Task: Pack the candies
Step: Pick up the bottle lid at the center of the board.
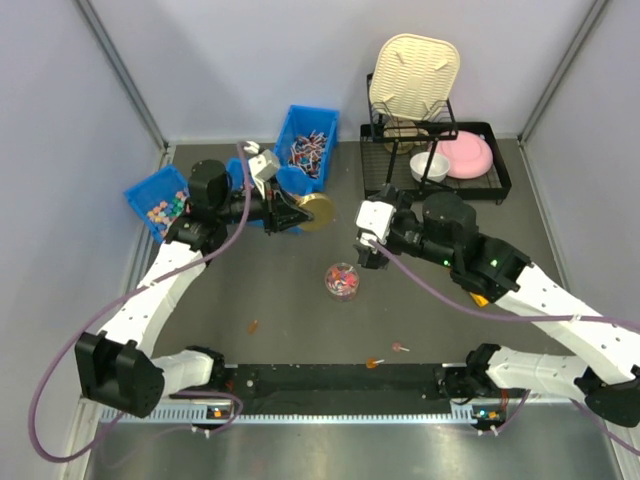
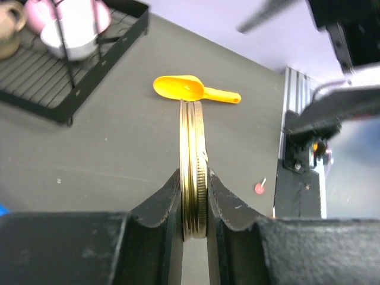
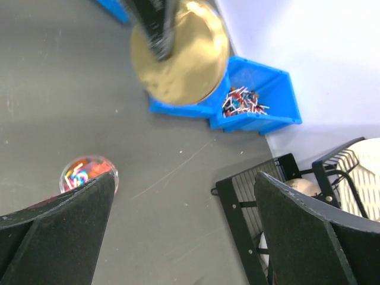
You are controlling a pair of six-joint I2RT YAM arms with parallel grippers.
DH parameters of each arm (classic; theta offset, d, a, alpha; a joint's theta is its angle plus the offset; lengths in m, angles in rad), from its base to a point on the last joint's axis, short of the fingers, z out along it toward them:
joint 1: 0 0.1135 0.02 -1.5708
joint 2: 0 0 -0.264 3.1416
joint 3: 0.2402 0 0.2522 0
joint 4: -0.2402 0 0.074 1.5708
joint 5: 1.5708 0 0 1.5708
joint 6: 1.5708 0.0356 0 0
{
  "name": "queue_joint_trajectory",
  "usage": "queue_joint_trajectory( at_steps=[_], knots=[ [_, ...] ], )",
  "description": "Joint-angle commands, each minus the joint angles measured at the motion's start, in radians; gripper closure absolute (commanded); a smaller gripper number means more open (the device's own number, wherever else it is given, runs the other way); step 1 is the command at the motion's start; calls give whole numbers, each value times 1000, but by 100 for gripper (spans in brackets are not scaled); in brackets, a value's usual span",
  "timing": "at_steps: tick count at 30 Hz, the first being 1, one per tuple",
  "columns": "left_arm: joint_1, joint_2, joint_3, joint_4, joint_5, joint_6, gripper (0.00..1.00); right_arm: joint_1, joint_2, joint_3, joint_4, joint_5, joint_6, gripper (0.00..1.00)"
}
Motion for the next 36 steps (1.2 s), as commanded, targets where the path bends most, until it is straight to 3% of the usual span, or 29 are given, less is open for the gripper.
queue_joint_trajectory(
  at_steps=[1,8,26,29,36],
  knots=[
    [59,6,-64,302,-43,-344,100,13,-10,-25,31,-5,-43,1],
    [139,26,-123,434,-82,-580,100,16,-7,-53,31,-63,-63,1],
    [187,-64,-323,668,-122,-924,100,14,91,62,-35,-246,0,1],
    [191,-64,-345,718,-120,-959,100,16,117,83,-44,-260,5,1],
    [193,-44,-345,649,-134,-952,100,46,201,192,-49,-200,0,1]
  ],
)
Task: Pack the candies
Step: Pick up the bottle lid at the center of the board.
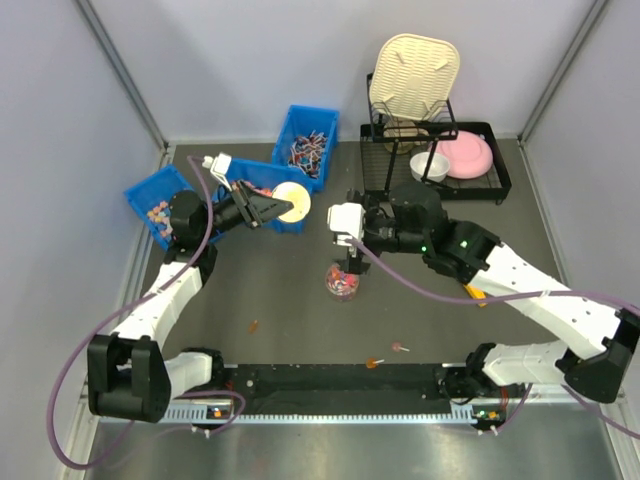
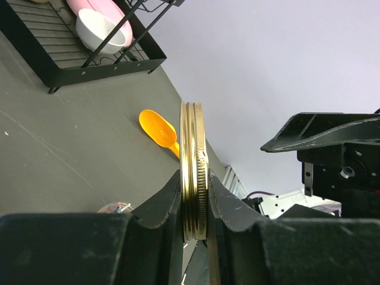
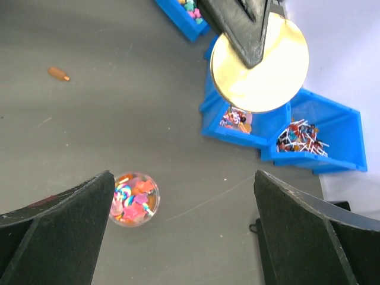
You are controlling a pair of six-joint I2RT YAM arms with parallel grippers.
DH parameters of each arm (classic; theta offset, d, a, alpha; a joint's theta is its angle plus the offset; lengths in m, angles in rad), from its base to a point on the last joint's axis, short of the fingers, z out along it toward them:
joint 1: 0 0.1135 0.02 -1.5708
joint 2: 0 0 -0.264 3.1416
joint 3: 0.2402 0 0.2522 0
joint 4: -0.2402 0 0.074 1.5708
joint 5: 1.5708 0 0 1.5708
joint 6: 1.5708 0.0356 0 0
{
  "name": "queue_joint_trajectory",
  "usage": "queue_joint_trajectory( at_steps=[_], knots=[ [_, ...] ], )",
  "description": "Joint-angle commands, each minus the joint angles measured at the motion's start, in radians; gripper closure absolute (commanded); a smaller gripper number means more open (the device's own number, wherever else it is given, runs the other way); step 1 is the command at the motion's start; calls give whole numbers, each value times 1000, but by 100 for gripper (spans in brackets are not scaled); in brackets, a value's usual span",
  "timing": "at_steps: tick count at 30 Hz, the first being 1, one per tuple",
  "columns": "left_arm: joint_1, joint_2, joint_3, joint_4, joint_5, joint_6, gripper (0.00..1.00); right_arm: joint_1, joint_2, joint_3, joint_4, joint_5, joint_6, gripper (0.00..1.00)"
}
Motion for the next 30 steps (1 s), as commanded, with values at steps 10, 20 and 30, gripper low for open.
queue_joint_trajectory(
  at_steps=[10,20,30],
  knots=[
    [-16,75,121,-242,90,167,100,82,191,208,34,115,-22,1],
    [-30,74,95,-182,142,147,100,89,285,206,115,185,-62,1],
    [-53,68,105,-293,189,247,100,89,343,263,109,155,-33,1]
  ],
)
